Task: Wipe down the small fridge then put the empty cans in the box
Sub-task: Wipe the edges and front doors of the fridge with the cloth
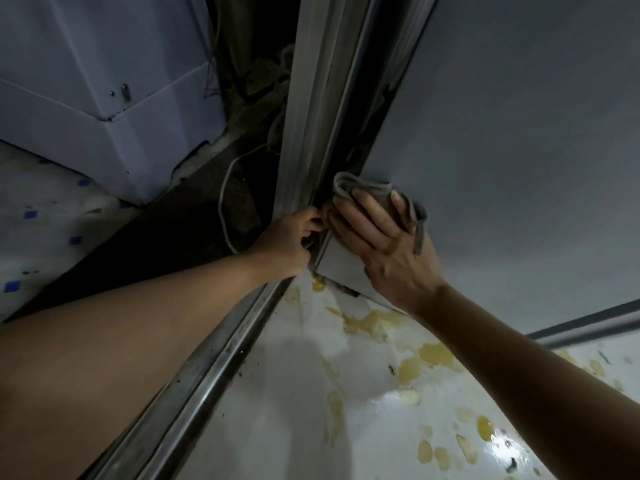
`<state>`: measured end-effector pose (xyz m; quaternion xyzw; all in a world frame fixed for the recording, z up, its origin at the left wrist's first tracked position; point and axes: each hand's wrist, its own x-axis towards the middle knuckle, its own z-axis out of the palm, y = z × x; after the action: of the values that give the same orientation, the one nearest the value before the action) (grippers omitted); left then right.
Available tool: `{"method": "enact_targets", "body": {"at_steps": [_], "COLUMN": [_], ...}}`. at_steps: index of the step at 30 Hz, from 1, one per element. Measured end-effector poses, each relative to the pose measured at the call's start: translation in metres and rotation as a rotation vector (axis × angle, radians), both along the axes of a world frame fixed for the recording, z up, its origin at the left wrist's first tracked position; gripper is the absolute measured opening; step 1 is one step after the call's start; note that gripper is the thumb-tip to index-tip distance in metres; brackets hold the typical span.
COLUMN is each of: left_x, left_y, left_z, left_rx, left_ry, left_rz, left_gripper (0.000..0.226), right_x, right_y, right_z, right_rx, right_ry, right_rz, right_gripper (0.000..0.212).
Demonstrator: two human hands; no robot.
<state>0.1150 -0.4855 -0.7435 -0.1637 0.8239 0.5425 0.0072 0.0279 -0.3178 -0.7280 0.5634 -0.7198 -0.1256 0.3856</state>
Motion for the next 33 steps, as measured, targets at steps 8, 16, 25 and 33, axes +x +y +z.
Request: {"method": "enact_targets", "body": {"at_steps": [8,16,25,33], "left_x": [0.017,0.022,0.008,0.003], "left_y": [-0.002,-0.007,0.016,0.031], "left_z": [-0.02,-0.032,-0.022,-0.023], "left_rx": [-0.069,-0.174,-0.099,-0.094], "left_ry": [0.01,-0.138,-0.143,-0.141], "left_rz": [0.08,0.061,-0.018,-0.009], "left_gripper": [0.052,0.067,0.085,0.089], "right_x": [-0.005,0.013,-0.002,-0.001], "right_y": [-0.02,-0.032,0.068,0.067], "right_z": [-0.06,-0.111,-0.107,-0.102], "right_rx": [0.462,0.848,0.668,0.533], "right_ry": [0.2,-0.056,0.038,0.042], "right_rz": [-0.081,-0.211,-0.184,-0.185], "right_gripper": [0.041,0.061,0.091,0.093]}}
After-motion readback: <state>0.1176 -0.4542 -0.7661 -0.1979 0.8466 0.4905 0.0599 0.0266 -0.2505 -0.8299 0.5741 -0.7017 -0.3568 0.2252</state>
